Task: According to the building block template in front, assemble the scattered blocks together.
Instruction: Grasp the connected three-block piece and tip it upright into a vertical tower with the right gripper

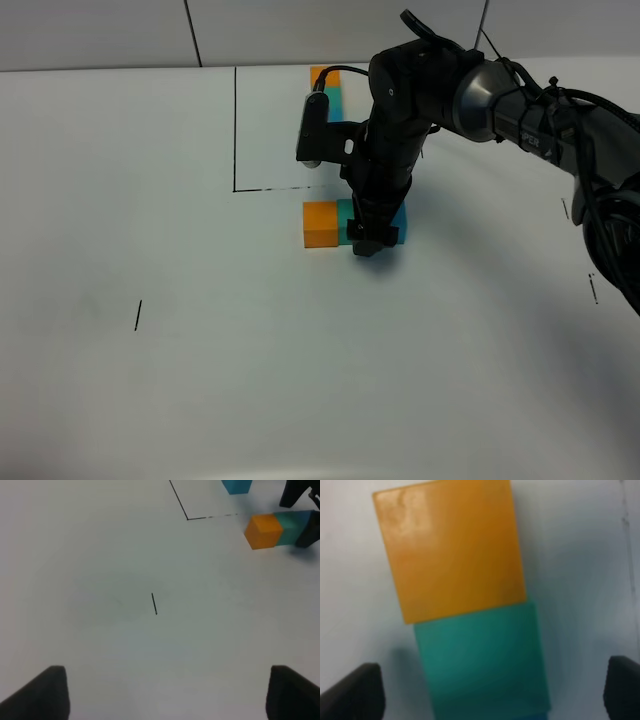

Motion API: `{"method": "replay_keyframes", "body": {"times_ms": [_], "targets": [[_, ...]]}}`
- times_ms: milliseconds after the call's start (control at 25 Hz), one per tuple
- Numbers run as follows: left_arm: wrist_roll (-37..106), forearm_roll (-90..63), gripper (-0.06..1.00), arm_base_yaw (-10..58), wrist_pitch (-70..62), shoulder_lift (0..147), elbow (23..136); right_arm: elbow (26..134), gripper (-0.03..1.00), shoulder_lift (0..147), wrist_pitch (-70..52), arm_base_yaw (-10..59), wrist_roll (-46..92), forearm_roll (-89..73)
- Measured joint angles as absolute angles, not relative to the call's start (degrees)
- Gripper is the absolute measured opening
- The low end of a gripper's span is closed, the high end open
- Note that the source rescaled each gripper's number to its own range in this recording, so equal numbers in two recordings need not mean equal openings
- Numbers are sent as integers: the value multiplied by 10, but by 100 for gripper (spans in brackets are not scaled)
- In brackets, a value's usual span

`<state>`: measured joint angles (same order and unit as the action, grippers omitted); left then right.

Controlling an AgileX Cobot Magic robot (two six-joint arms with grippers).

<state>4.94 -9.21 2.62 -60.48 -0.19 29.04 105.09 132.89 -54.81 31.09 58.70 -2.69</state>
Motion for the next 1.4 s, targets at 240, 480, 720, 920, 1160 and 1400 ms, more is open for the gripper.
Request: {"method": "replay_keyframes", "body": {"times_ms": [240,480,720,920,1160,1400], "targets": [[49,-92,78,26,-605,-2,290,1076,77,1348,-548,311,587,-38],[49,-92,78,26,-605,-2,290,1078,74,1361,-551,313,585,-40],[49,-92,78,26,-605,-2,290,1079,8,1365,-552,316,545,-34],[49,-92,78,26,-605,-2,290,1079,2,1354,-549,316,465,-9],[49,-92,78,26,-605,-2,290,1079,2,1321,-560,324,263,-6],[49,-92,78,26,-605,-2,290,1079,2,1319,-614,329,-43,-15]]}}
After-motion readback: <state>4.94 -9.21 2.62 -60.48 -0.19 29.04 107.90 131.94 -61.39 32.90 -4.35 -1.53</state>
